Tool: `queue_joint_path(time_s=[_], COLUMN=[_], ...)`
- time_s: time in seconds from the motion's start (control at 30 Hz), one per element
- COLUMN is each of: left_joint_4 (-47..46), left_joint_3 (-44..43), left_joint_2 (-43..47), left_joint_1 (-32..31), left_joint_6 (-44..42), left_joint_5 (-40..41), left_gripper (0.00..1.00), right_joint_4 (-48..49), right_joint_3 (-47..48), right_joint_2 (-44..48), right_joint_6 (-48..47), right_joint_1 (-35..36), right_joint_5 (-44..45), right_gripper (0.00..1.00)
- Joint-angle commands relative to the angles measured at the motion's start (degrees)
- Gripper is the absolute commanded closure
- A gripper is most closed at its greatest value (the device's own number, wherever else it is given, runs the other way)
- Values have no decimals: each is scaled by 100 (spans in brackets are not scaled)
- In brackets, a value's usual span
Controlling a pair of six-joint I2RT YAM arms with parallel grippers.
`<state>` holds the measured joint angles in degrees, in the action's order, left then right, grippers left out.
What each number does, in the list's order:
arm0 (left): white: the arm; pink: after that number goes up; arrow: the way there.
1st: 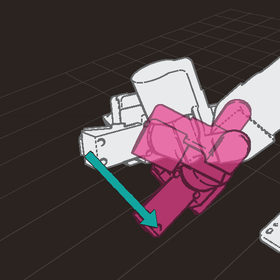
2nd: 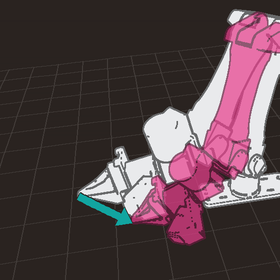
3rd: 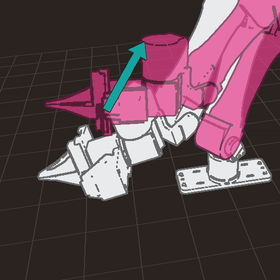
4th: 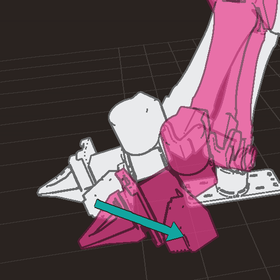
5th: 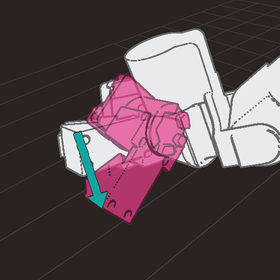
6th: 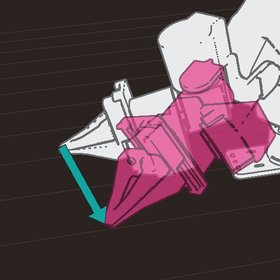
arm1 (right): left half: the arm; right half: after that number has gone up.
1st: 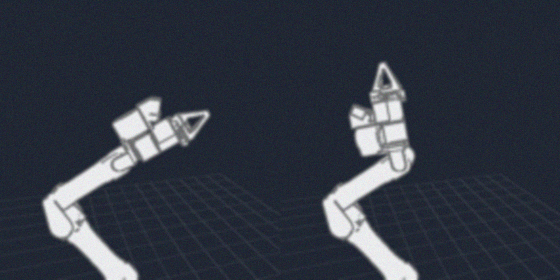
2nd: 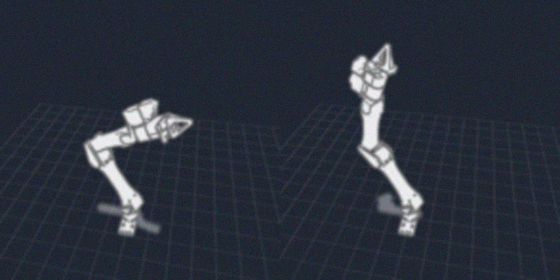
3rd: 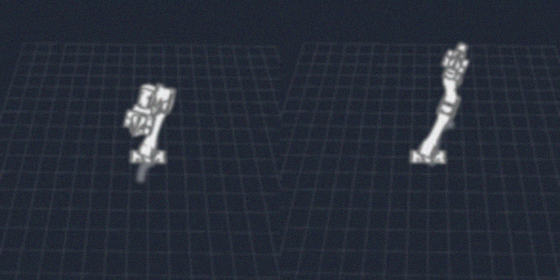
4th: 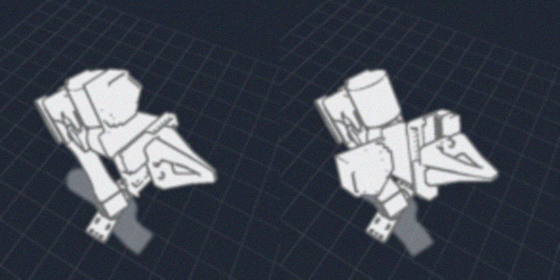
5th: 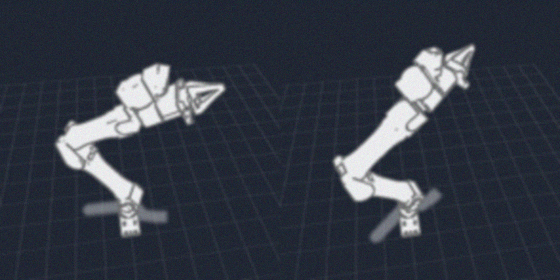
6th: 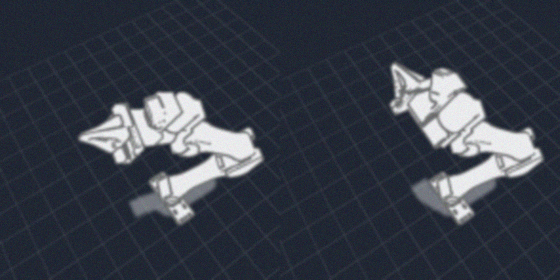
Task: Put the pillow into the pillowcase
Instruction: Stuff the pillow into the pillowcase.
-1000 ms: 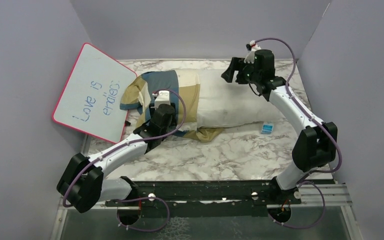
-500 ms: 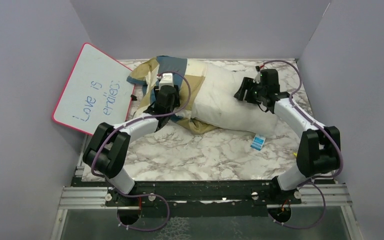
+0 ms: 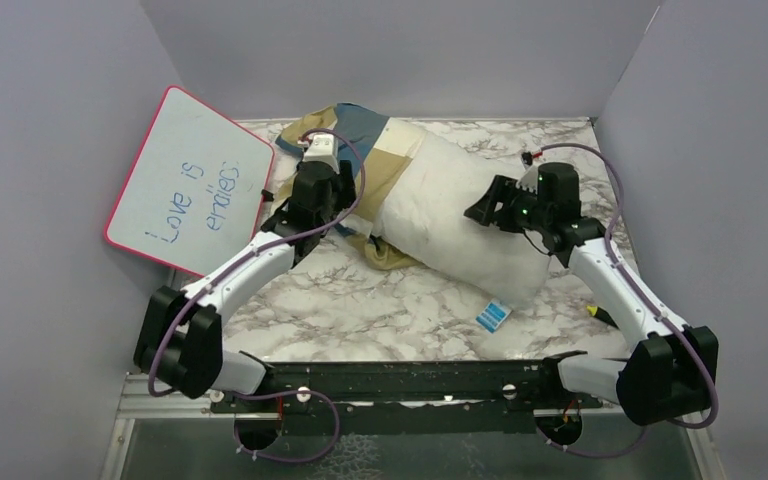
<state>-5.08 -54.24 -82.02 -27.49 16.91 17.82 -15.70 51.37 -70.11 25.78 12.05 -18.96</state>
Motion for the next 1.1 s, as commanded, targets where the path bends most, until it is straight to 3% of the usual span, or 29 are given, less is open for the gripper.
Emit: queue_joint_path(time_s=[0.0, 0.33, 0.67, 0.9, 1.07], left_joint_4=[10, -427, -459, -377, -327], left_joint_3=[-199, -445, -1023, -1365, -1618], left_joint_2=[663, 660, -104, -630, -944], left_joint_1=[-37, -38, -51, -93, -167], left_joint_6=[-92, -613, -541, -626, -730], left_joint_5=[-856, -2238, -2557, -2643, -2616], left_gripper=[38, 38, 41, 42, 45], right_joint_4=[47, 1477, 2482, 2584, 2687], right_joint_3=[412, 1201, 1518, 1865, 2140], right_joint_2=[226, -585, -1849, -2557, -2963], right_joint_6=[231, 230, 960, 1034, 1069], right_joint_1=[104, 104, 112, 227, 407], right_joint_5=[-685, -1070, -1566, -1598, -1526], right_gripper=[29, 30, 39, 44, 57])
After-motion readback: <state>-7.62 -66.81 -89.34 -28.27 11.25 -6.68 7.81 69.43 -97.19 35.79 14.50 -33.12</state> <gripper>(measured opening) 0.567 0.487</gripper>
